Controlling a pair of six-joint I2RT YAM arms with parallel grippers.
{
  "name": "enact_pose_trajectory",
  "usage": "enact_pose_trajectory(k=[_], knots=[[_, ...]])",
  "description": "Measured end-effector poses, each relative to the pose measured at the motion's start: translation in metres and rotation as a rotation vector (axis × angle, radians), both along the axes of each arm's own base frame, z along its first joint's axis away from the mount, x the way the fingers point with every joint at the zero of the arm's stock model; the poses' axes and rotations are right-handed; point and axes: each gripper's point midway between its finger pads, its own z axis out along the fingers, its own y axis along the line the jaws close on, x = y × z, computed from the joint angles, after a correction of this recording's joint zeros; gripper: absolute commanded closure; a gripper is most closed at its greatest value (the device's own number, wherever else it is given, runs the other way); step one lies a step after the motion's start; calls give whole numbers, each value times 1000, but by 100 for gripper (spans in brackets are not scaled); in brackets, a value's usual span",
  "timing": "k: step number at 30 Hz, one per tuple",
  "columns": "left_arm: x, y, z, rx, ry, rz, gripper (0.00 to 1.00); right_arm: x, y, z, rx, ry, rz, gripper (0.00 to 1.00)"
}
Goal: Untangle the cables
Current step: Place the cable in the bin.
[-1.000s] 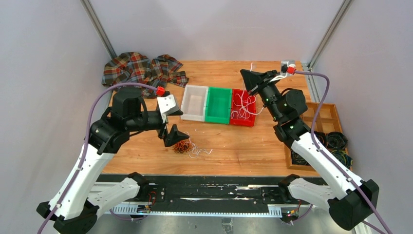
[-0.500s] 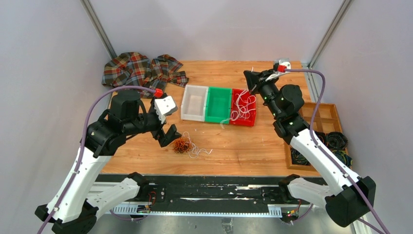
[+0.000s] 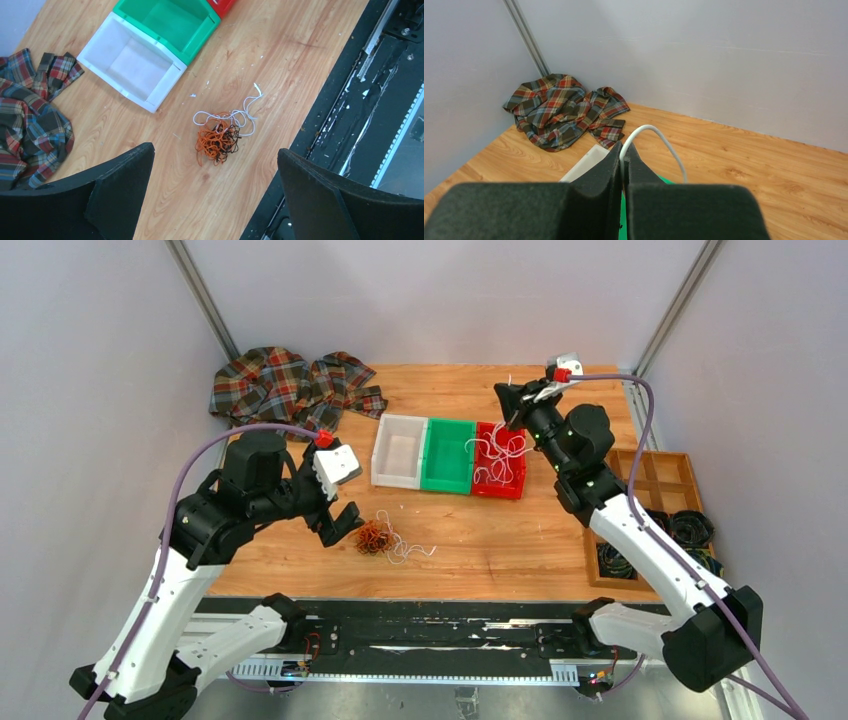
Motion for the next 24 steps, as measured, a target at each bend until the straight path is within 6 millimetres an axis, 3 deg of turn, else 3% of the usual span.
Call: enact_pose_trajectory(k=[4,10,17,24], knots=[[0,1,-1,7,-3,-2,2,3,0,12,-13,-28,-5,99],[1,1,-1,15,-11,-9,2,11,-18,30,-15,-64,-52,100],[1,1,-1,18,-15,-12,2,9,-20,69,7,-132,-47,99],[2,2,-1,25,-25,-15,2,18,-15,51,-13,-96,-41,99]])
